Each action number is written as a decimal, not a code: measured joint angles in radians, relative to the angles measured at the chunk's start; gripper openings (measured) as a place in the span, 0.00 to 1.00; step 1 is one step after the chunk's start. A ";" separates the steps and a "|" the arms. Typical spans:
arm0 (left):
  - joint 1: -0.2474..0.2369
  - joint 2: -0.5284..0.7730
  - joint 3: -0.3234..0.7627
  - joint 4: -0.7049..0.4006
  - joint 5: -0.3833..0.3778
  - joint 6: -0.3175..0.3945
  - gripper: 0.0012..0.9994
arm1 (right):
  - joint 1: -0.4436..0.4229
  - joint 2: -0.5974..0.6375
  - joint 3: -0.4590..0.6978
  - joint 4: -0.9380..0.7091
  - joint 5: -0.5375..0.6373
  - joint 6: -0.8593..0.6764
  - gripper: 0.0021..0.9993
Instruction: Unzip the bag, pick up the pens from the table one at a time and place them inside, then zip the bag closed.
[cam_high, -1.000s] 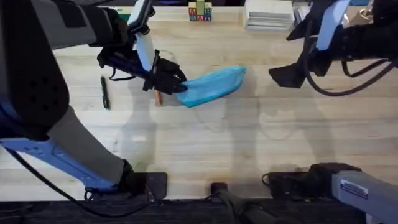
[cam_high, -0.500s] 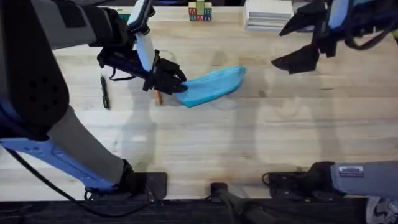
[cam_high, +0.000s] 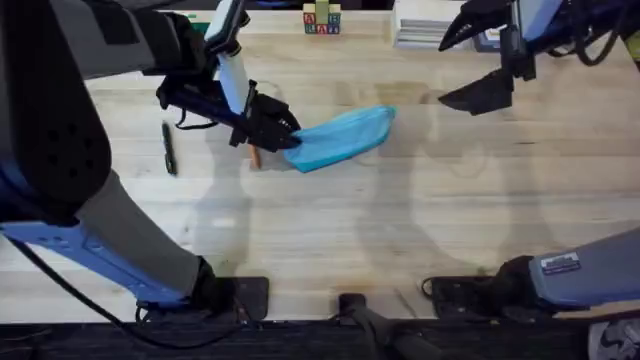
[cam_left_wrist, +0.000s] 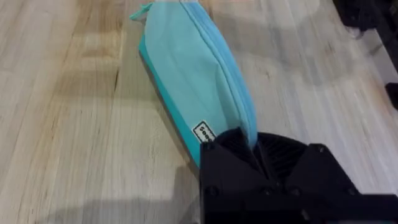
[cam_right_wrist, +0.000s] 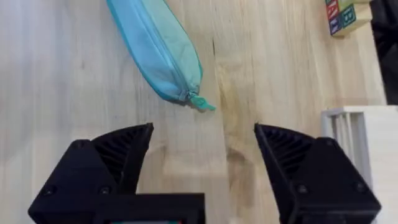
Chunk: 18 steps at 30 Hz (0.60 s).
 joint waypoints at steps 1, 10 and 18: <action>0.000 0.000 0.000 0.000 0.000 0.000 0.04 | 0.000 0.000 0.000 0.000 0.000 -0.024 0.99; 0.000 0.000 0.000 0.000 0.000 0.000 0.04 | 0.000 0.000 0.000 0.000 0.008 -0.134 0.99; 0.000 0.000 0.000 0.000 0.000 0.000 0.04 | 0.000 0.000 0.000 0.000 0.008 -0.188 0.99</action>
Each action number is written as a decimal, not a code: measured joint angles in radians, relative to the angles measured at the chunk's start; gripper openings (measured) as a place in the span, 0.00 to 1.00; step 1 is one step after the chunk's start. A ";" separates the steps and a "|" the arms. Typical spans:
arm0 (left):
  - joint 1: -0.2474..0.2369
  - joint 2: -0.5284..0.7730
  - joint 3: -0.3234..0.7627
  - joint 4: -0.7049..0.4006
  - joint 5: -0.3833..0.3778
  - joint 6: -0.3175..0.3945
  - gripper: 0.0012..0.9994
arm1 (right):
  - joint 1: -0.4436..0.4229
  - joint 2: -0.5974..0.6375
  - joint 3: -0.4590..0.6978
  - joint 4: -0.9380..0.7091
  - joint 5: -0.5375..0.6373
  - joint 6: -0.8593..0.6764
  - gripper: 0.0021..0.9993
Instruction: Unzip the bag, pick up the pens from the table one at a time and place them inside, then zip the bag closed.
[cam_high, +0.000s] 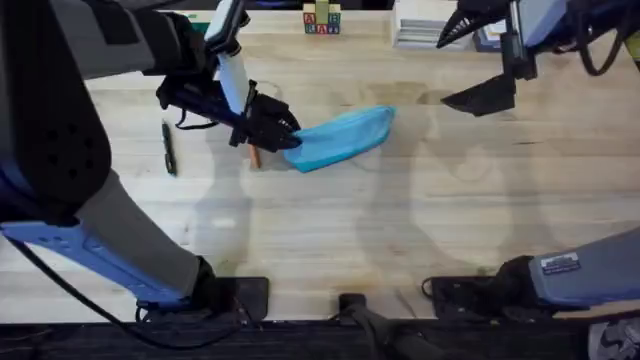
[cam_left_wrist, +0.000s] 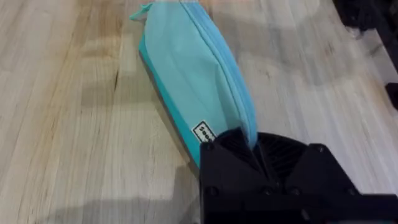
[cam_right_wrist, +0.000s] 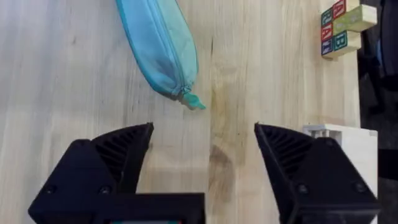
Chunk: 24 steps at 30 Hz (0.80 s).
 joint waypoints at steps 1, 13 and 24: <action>0.000 0.000 0.000 0.000 0.000 0.000 0.04 | 0.000 0.000 0.000 0.000 0.000 -0.008 0.99; 0.000 0.000 0.000 0.000 0.000 0.000 0.04 | 0.000 0.005 0.000 0.005 0.000 -0.048 0.99; 0.000 0.000 0.000 0.000 0.000 0.000 0.04 | 0.000 0.082 0.000 0.027 0.007 -0.055 0.99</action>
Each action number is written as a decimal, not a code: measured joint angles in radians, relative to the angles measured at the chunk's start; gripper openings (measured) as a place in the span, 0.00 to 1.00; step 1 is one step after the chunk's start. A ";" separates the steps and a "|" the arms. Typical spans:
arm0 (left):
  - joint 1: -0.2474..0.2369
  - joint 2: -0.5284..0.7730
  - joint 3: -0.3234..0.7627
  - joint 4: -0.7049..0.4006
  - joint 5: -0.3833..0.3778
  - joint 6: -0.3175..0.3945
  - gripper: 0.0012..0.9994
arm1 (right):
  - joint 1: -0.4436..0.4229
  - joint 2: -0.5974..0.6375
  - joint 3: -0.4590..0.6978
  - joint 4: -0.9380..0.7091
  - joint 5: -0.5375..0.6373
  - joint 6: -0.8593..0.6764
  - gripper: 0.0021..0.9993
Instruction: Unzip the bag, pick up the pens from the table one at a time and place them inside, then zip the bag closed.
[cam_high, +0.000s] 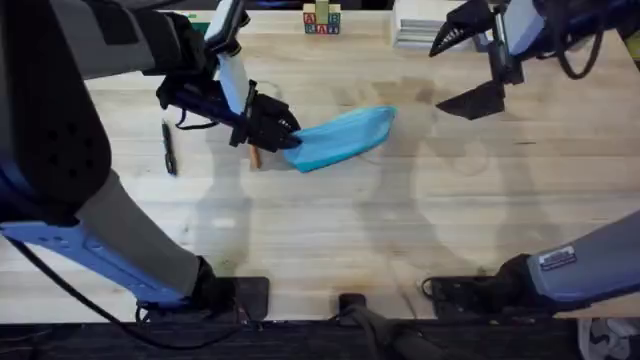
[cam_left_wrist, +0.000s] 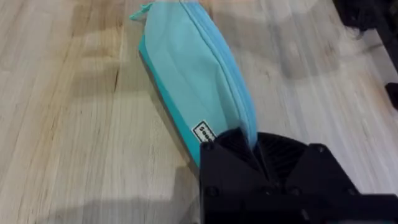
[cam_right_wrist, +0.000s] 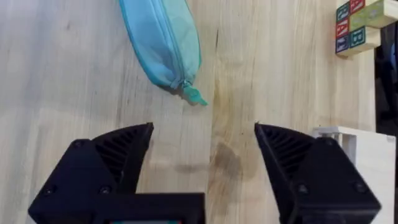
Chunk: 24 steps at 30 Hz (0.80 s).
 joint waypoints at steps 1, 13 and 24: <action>0.000 0.000 0.000 0.000 0.000 0.000 0.04 | 0.000 0.005 0.000 0.004 0.005 0.000 0.99; 0.000 0.000 0.000 0.000 0.000 0.000 0.04 | 0.000 0.072 0.000 0.023 0.016 -0.003 0.99; 0.000 0.000 0.000 0.000 0.000 0.000 0.04 | 0.000 0.104 0.000 0.041 0.015 -0.008 0.99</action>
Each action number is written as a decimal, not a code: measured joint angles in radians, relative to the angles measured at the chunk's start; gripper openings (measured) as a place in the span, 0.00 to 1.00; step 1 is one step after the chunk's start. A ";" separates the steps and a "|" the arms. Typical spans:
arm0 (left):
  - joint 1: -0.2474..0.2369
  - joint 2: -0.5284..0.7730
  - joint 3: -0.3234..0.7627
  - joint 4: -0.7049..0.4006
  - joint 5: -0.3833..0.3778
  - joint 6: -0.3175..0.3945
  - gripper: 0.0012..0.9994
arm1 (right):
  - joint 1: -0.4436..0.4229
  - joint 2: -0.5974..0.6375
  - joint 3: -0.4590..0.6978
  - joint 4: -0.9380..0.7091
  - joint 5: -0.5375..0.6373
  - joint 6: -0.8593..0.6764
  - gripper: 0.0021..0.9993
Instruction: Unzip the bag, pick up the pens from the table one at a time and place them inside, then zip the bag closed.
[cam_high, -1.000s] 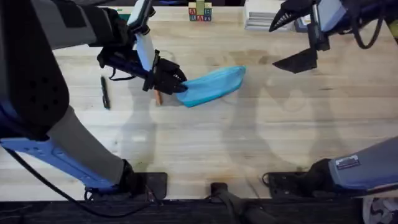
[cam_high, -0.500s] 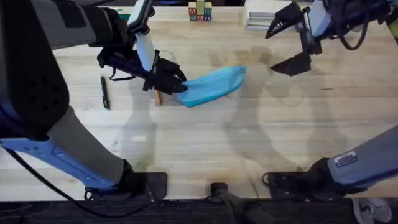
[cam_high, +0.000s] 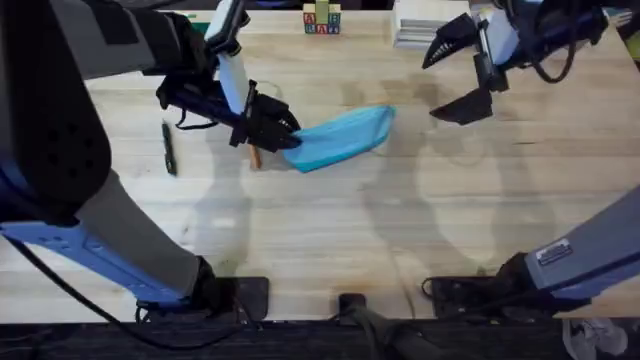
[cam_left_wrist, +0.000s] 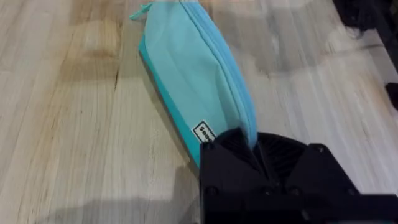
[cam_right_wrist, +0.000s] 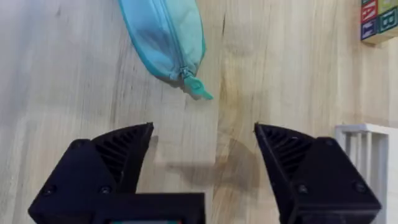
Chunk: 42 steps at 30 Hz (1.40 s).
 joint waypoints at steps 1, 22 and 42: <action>0.000 0.000 0.000 0.000 0.000 0.000 0.04 | 0.000 0.007 0.000 0.001 0.000 0.000 0.99; 0.000 0.000 0.000 0.000 0.000 0.000 0.04 | 0.000 0.113 0.000 0.049 -0.054 -0.003 0.99; 0.000 0.000 0.000 0.000 0.000 0.000 0.04 | 0.016 0.213 0.005 0.087 -0.140 -0.003 0.99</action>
